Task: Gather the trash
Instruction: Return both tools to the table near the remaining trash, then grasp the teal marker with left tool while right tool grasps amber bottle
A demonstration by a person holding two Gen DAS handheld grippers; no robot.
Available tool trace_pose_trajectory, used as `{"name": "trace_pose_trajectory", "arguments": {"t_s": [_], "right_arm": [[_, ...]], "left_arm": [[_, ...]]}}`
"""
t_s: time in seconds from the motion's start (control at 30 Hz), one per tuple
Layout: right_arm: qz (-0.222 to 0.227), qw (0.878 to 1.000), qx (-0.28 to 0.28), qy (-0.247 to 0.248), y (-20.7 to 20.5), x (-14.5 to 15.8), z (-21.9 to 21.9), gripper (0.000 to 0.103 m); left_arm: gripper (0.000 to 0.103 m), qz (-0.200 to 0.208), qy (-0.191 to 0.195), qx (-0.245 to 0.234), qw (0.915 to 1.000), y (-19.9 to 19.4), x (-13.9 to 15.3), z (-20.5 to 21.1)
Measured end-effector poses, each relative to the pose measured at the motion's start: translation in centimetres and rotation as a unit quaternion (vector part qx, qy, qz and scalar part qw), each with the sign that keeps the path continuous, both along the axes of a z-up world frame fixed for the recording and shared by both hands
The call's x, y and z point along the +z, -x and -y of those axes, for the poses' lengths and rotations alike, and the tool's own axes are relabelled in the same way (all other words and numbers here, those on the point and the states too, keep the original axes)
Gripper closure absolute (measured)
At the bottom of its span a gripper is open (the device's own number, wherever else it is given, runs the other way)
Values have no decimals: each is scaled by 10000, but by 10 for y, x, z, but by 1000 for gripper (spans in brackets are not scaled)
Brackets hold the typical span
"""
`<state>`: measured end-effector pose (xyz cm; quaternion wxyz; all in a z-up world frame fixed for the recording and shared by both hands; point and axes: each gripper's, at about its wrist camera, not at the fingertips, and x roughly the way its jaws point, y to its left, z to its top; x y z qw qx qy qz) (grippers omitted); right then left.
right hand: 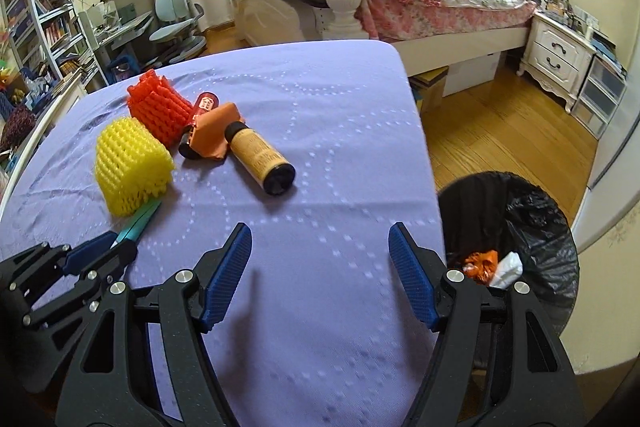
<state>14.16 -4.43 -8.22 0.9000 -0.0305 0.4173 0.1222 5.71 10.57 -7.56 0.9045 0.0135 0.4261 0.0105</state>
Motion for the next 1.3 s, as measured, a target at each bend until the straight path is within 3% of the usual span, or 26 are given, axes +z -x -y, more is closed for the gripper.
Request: {"name": "trace_pose_trajectory", "arguments": {"t_s": [0.57, 1.03, 1.13, 1.3], "right_arm": [[-84, 9992, 316, 249, -44, -5, -48, 35], [-45, 9980, 486, 408, -28, -8, -53, 74], [-58, 9982, 501, 337, -20, -7, -49, 79], [-92, 9986, 493, 191, -5, -5, -40, 79]], "left_arm": [[82, 16, 277, 480, 9985, -15, 0, -34], [83, 34, 388, 591, 9975, -14, 2, -41], [83, 39, 434, 581, 9974, -12, 3, -42], [83, 53, 479, 515, 9975, -6, 4, -41]]}}
